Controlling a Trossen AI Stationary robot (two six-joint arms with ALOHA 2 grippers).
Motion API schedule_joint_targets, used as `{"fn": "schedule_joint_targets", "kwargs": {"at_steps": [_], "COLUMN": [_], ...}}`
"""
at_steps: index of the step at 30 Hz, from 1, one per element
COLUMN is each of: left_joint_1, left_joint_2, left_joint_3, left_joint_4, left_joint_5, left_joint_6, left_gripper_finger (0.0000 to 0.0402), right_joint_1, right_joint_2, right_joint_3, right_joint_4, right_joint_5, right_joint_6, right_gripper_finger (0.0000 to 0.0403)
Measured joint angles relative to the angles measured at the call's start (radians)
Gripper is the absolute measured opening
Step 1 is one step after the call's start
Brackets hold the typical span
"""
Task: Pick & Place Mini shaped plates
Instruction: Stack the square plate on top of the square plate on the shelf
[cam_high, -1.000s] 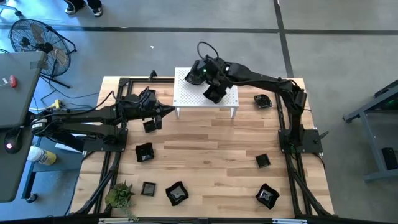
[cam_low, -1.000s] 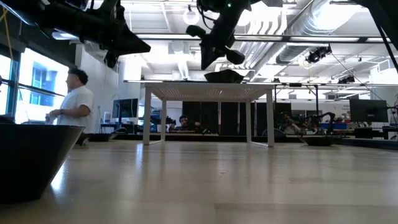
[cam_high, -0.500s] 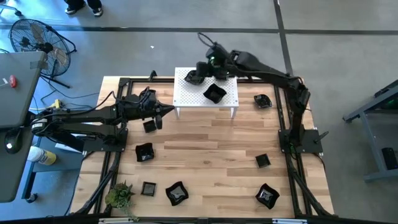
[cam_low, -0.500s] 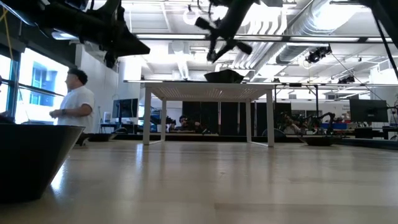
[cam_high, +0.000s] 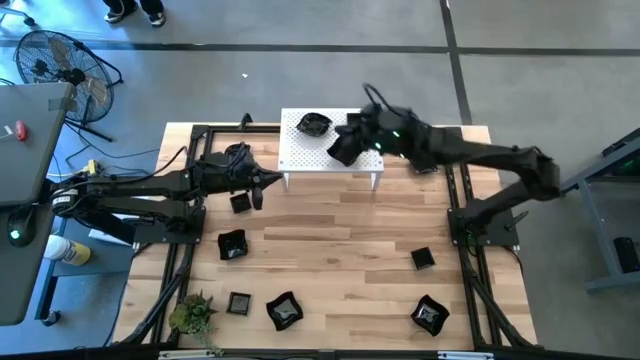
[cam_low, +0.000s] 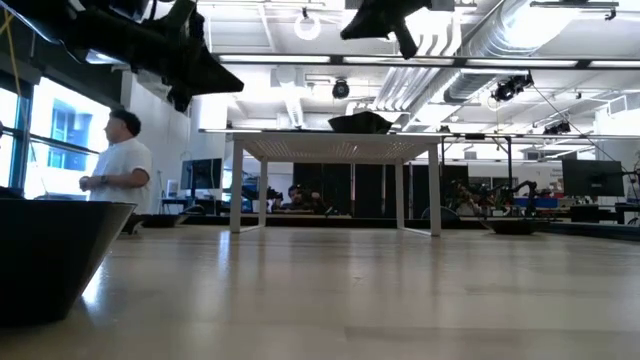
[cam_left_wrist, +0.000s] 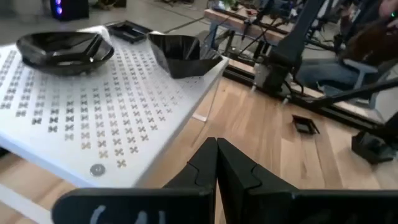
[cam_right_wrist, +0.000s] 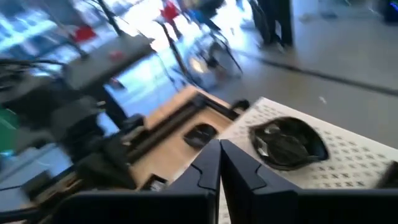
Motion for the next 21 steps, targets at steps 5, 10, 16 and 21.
{"fn": "schedule_joint_targets", "kwargs": {"at_steps": [5, 10, 16, 21], "left_joint_1": [0.0, 0.0, -0.004, -0.12], "left_joint_2": [0.001, 0.006, 0.045, 0.069], "left_joint_3": [0.062, 0.219, 0.331, 0.353], "left_joint_4": [-0.102, -0.426, -0.7, -0.838], "left_joint_5": [0.027, 0.067, 0.197, 0.221], "left_joint_6": [0.07, 0.157, 0.164, 0.149], "left_gripper_finger": [0.0001, 0.0001, 0.0001, 0.0001], "right_joint_1": [0.08, 0.129, 0.14, 0.137], "right_joint_2": [-0.172, -0.328, -0.494, -0.6], "right_joint_3": [-0.228, -0.354, -0.466, -0.549], "right_joint_4": [0.158, 0.152, 0.152, 0.151], "right_joint_5": [0.045, 0.096, 0.109, 0.14], "right_joint_6": [-0.017, -0.034, -0.035, -0.053], "right_gripper_finger": [0.0004, 0.0002, 0.0002, 0.0005]}}
